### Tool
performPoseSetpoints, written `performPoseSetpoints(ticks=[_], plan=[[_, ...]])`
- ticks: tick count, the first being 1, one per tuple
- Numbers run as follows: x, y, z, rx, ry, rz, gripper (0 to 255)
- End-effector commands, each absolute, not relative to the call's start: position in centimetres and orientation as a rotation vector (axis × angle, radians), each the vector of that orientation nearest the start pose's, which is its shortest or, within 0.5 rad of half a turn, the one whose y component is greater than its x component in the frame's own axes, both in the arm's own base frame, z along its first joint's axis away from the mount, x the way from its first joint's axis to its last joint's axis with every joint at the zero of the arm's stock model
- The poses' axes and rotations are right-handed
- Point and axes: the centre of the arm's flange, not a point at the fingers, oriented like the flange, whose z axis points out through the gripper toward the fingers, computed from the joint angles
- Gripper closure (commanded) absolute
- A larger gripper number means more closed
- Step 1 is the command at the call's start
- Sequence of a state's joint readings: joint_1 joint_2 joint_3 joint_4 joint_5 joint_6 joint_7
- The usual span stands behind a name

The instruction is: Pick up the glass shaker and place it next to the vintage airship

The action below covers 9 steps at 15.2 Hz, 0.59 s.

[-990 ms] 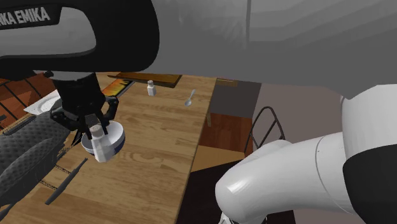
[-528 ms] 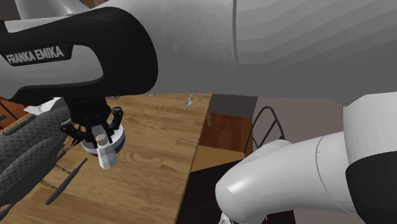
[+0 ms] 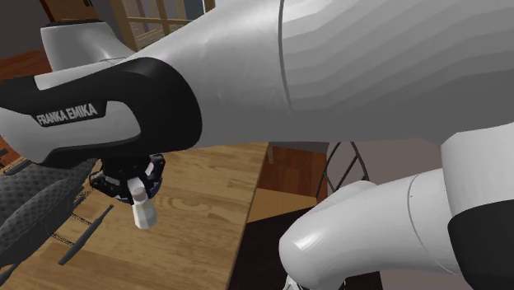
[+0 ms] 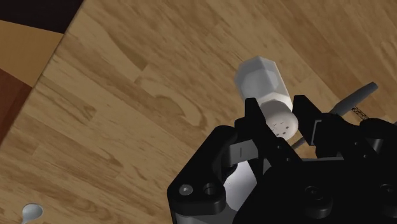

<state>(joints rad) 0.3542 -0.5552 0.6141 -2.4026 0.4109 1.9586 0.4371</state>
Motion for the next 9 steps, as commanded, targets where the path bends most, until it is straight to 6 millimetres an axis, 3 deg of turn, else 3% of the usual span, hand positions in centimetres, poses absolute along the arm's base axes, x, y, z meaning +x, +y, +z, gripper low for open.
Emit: performPoseSetpoints(ticks=[1,9], plan=[[20.2,36.7,46.8,-3.016,-0.475,0.012,255],[20.2,36.7,42.5,-3.016,-0.475,0.012,255]])
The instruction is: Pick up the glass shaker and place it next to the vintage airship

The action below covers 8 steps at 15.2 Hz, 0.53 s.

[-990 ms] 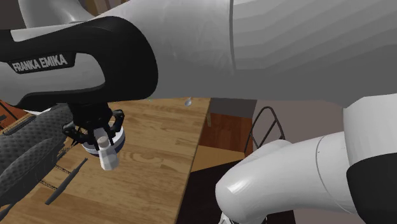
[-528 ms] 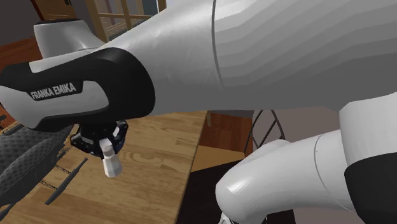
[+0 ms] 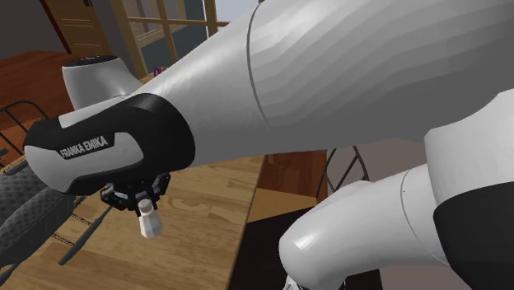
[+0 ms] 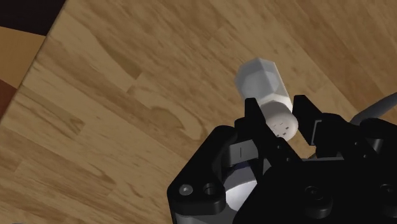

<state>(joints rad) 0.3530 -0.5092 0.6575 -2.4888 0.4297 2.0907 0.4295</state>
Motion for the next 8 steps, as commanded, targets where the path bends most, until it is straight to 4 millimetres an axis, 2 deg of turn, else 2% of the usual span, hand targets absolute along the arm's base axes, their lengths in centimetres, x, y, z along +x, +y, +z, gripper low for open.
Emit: performPoseSetpoints(ticks=[1,8], plan=[[20.2,36.7,42.0,-3.016,-0.475,0.012,255],[20.2,36.7,38.3,-3.016,-0.475,0.012,255]])
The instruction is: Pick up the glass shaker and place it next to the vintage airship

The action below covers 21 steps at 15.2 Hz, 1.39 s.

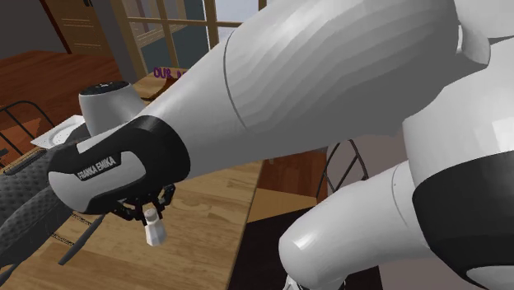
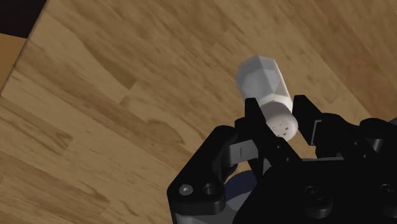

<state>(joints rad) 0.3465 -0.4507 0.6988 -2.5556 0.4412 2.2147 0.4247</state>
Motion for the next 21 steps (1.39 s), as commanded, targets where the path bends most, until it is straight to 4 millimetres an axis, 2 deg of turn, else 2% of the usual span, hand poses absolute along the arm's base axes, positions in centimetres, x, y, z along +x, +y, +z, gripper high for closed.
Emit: performPoseSetpoints(ticks=[1,8,9,14,18,21], plan=[[20.2,36.7,37.6,-3.016,-0.475,0.012,255],[20.2,36.7,37.6,-3.016,-0.475,0.012,255],[20.2,36.7,37.6,-3.016,-0.475,0.012,0],[20.2,36.7,37.6,-3.016,-0.475,0.012,0],[20.3,36.3,42.6,-3.016,-0.475,0.012,0],[20.3,36.3,42.6,-3.016,-0.475,0.012,0]])
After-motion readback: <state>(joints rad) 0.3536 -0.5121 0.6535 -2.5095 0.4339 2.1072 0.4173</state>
